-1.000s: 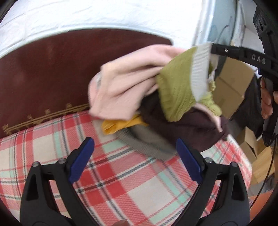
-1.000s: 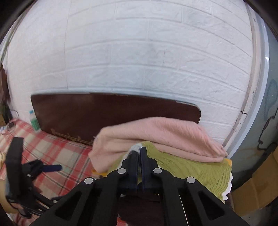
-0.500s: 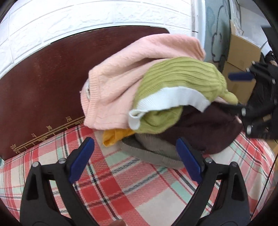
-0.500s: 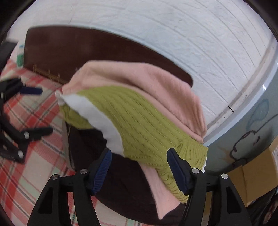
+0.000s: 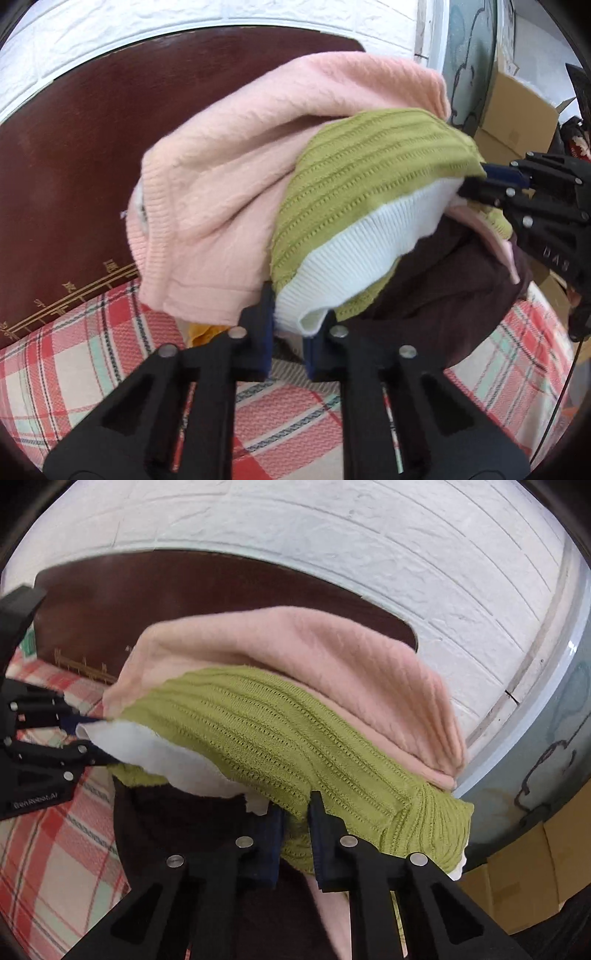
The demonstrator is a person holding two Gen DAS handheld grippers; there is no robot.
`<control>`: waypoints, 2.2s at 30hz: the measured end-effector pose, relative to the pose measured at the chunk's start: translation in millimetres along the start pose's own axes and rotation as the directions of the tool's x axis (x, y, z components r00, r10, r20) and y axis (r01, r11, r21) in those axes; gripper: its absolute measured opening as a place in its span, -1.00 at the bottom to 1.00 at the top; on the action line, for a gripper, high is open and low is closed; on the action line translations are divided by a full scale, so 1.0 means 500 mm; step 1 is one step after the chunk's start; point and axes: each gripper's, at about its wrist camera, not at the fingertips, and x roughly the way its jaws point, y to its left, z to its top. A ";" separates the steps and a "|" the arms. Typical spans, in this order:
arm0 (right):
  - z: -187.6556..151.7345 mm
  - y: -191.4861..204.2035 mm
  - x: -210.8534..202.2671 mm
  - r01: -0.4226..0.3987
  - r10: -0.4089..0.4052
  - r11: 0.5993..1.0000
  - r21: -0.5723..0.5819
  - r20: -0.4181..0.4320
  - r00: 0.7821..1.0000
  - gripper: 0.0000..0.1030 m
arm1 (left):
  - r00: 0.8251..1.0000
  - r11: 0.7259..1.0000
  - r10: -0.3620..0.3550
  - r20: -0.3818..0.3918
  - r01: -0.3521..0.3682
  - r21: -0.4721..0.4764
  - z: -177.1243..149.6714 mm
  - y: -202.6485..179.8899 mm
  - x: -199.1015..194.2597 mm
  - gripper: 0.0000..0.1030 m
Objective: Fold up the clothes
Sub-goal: 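Lift the green sweater up out of the pile with both grippers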
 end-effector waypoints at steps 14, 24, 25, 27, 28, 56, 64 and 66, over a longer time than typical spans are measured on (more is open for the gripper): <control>0.005 0.065 0.065 0.181 -0.184 0.961 -0.211 0.006 0.983 0.30 | 1.000 0.999 -0.002 -0.016 0.003 0.050 0.013 -0.012 0.019 -0.76; 0.031 -0.066 -0.086 -0.157 0.145 0.981 0.114 0.111 0.983 -0.89 | 0.980 0.989 -0.149 0.132 0.148 0.016 0.053 -0.011 -0.118 -0.81; 0.028 -0.078 -0.118 -0.199 0.178 0.970 0.136 0.152 0.972 -0.89 | 0.973 0.986 -0.169 0.158 0.167 0.027 0.060 -0.017 -0.144 -0.81; 0.028 -0.091 -0.183 -0.221 0.184 0.963 0.157 0.222 0.958 -0.89 | 0.962 0.980 -0.199 0.189 0.193 0.051 0.060 -0.027 -0.186 -0.85; 0.028 -0.099 -0.203 -0.238 0.193 0.955 0.176 0.238 0.952 -0.89 | 0.957 0.977 -0.213 0.197 0.205 0.060 0.058 -0.030 -0.202 -0.85; -0.051 0.005 -0.649 -0.643 0.433 0.743 0.187 0.599 0.674 -0.89 | 0.908 0.913 -0.279 0.314 0.149 0.379 -0.129 -0.143 -0.385 0.21; -0.063 0.068 -0.705 -0.694 0.508 0.706 0.144 0.579 0.638 -0.89 | 0.849 0.775 -0.492 0.193 0.326 0.542 -0.224 -0.172 -0.446 0.21; -0.066 0.084 -0.718 -0.706 0.527 0.696 0.134 0.573 0.628 -0.89 | 0.842 0.747 -0.515 0.162 0.348 0.566 -0.261 -0.172 -0.466 0.21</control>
